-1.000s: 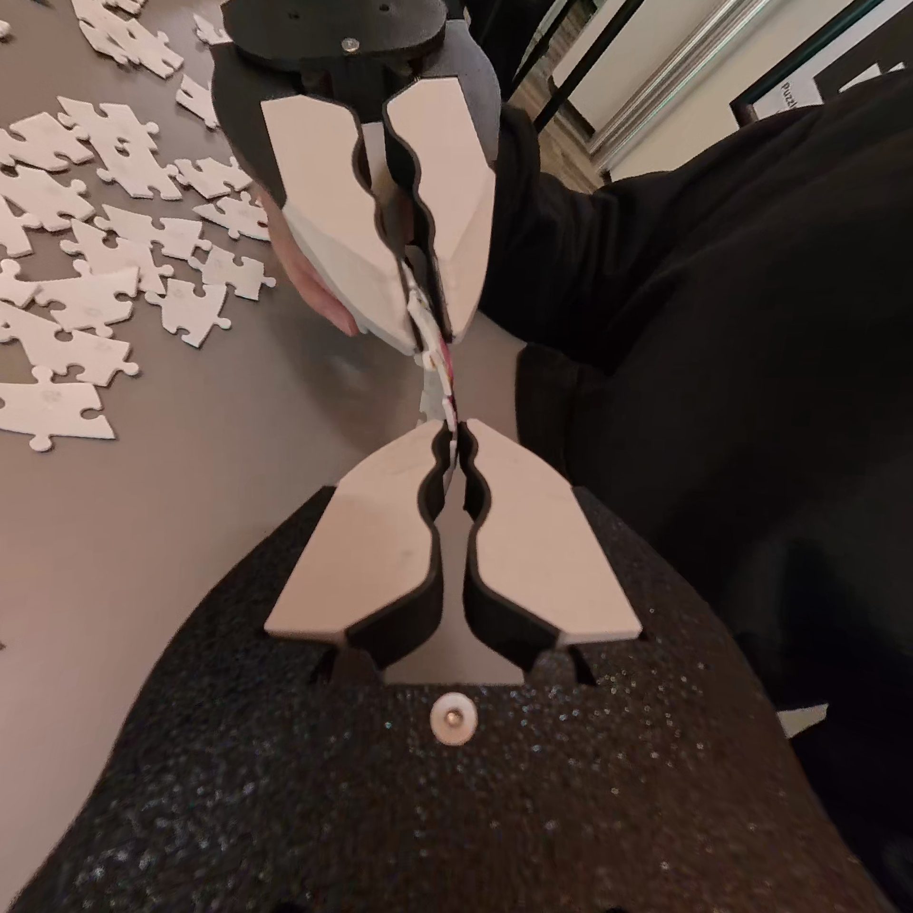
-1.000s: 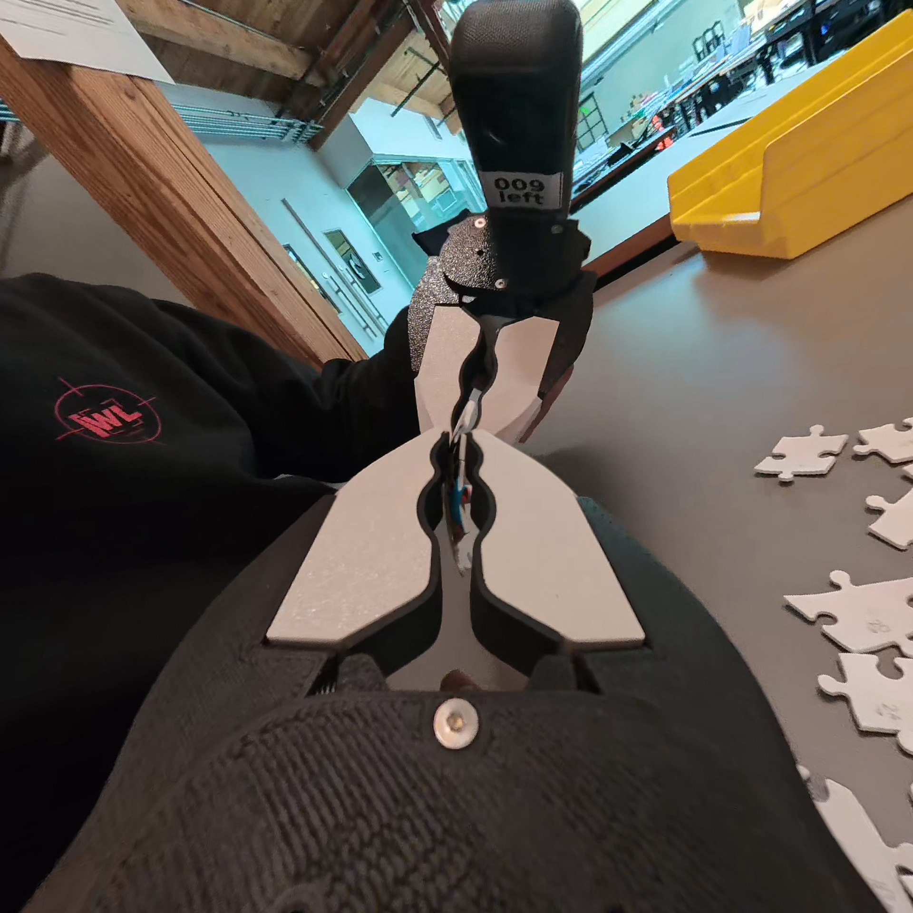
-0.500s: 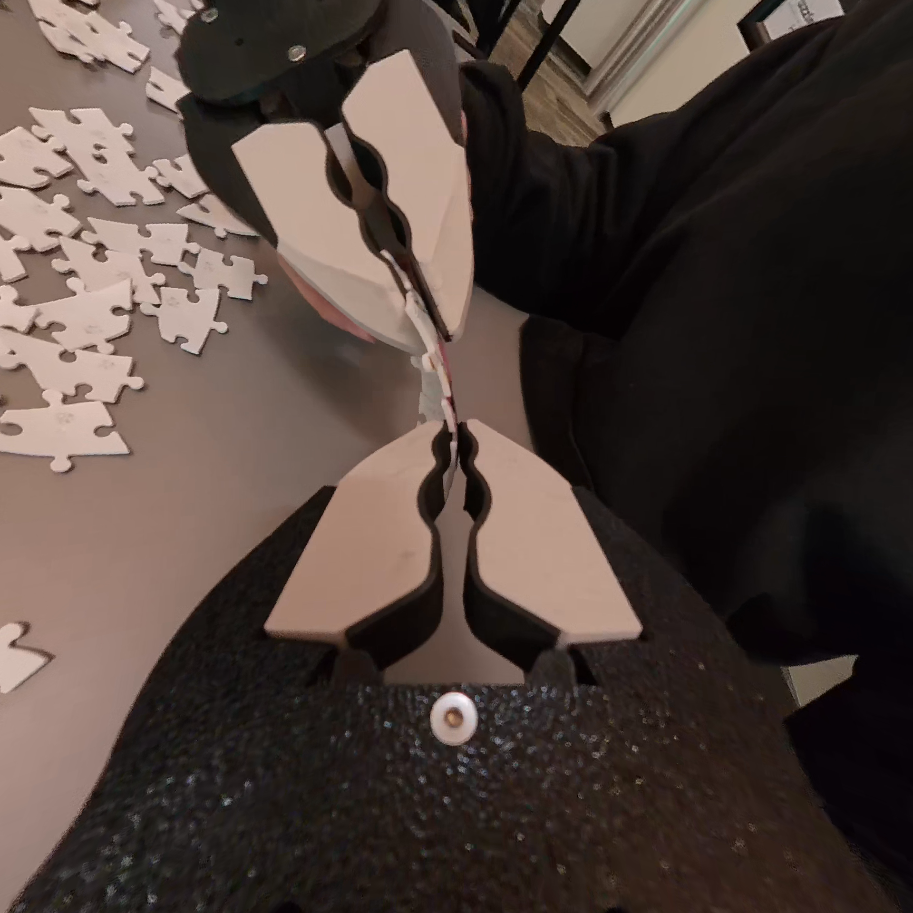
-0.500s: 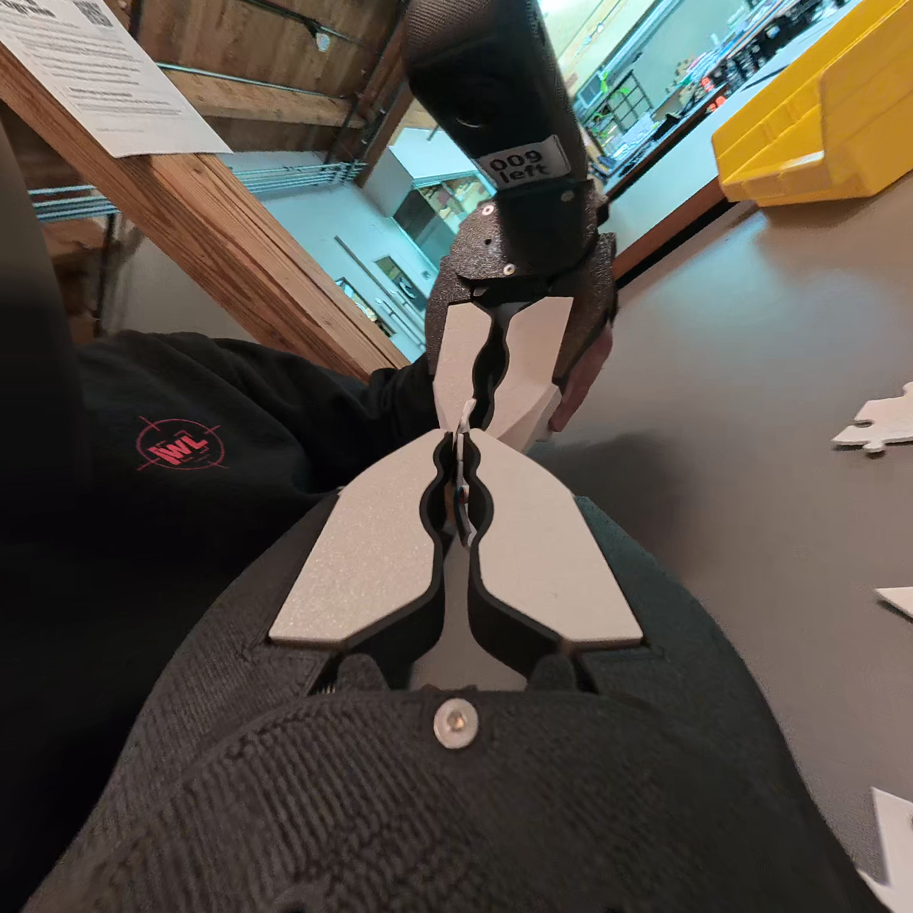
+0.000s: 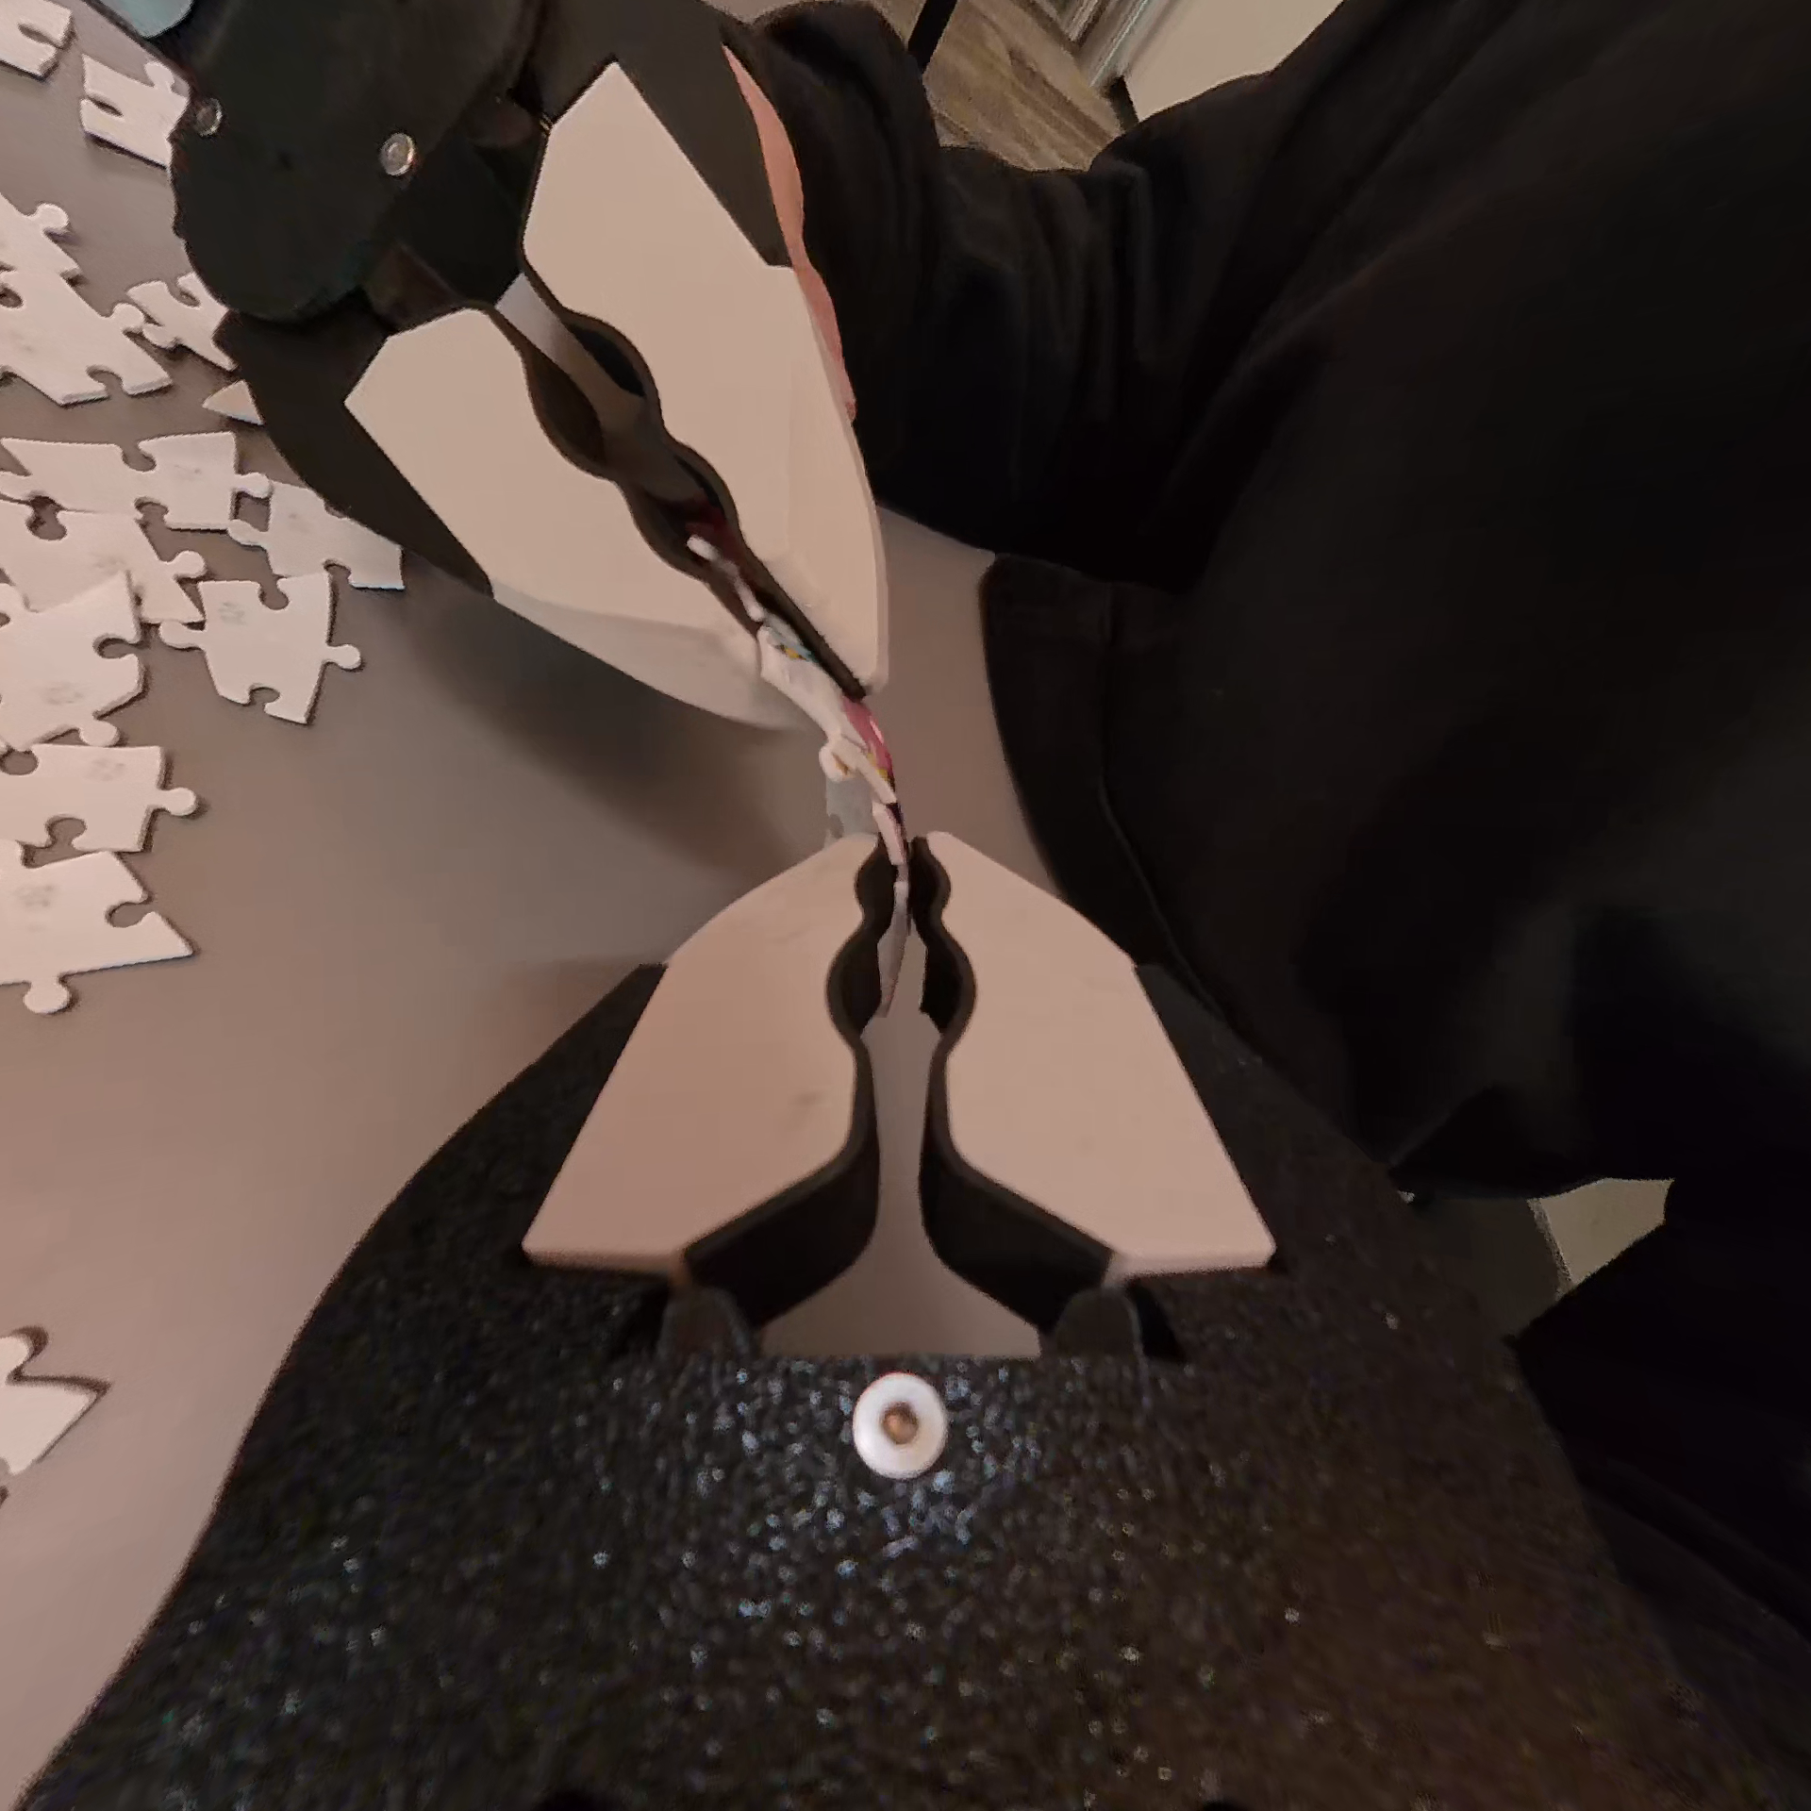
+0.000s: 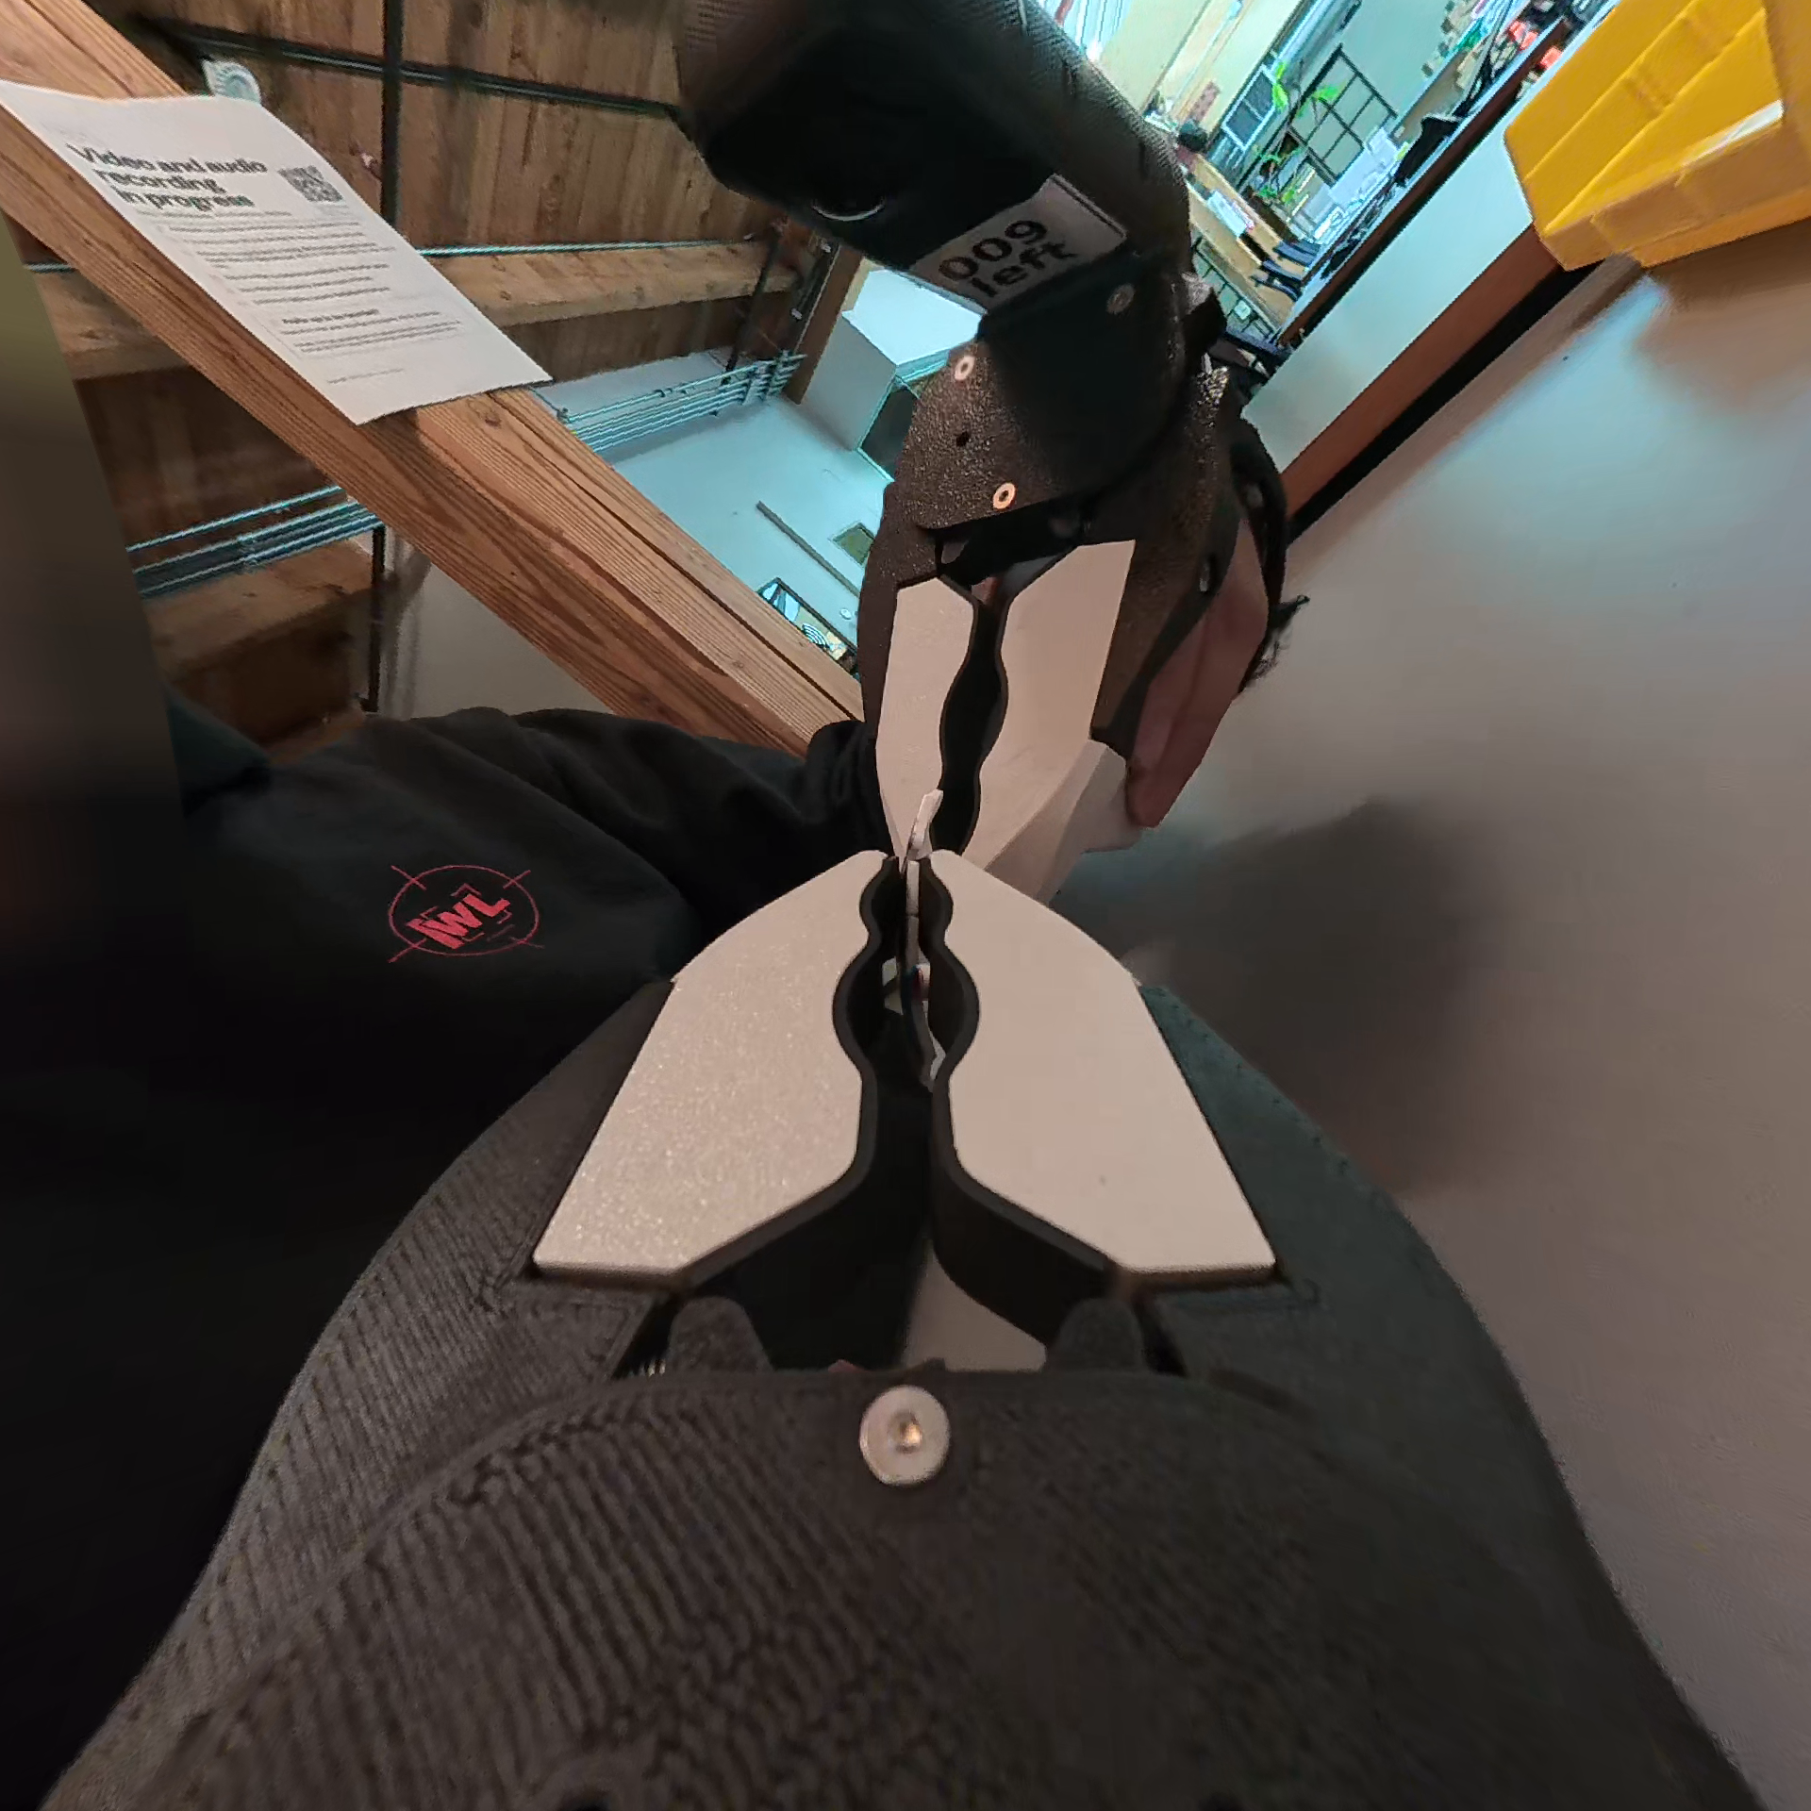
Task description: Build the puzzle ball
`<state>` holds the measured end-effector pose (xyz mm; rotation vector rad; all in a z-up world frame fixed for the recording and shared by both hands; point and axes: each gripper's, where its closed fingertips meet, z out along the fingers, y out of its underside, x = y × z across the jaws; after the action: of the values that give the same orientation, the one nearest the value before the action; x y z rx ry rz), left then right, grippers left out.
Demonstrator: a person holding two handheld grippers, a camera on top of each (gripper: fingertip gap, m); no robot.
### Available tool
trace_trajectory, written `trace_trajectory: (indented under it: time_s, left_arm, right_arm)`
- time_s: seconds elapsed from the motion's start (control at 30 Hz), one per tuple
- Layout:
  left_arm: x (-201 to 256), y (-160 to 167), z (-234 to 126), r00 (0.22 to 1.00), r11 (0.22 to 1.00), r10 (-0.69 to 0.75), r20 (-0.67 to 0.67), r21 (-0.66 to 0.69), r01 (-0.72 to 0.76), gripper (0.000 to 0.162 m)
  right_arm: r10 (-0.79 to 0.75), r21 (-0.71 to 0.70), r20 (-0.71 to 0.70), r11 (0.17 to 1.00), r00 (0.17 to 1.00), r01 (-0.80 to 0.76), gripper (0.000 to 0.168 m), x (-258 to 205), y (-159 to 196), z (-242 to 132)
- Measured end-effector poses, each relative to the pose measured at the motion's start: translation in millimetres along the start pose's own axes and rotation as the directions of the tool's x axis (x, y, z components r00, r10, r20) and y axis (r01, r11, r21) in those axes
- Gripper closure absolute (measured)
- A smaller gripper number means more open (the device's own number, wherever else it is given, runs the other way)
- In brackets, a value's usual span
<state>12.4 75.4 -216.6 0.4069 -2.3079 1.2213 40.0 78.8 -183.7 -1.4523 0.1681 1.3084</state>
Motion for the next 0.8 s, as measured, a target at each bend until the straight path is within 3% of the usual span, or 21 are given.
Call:
trace_trajectory:
  time_s: [0.27, 0.4, 0.57, 0.8]
  left_arm:
    - [1, -18, -7, 1.000, 0.981, -0.018, -0.025, 0.194, 0.022, 0.153]
    - [-3, -19, -9, 0.999, 0.978, -0.039, 0.012, 0.205, 0.035, 0.146]
    - [-10, -21, -13, 0.994, 0.981, -0.065, 0.084, 0.187, 0.048, 0.151]
    - [-10, -21, -8, 0.993, 0.983, -0.097, 0.071, 0.162, 0.084, 0.154]
  right_arm:
    - [-0.016, 0.036, 0.007, 0.999, 1.000, 0.016, 0.165, -3, -7, -4]
    - [-0.029, 0.011, -0.031, 1.000, 0.999, 0.029, 0.165, 2, -4, -3]
    - [-0.038, -0.006, -0.054, 0.999, 0.998, 0.038, 0.165, 5, -2, -2]
    - [-0.055, -0.018, -0.066, 0.998, 0.996, 0.054, 0.165, 4, -2, -1]
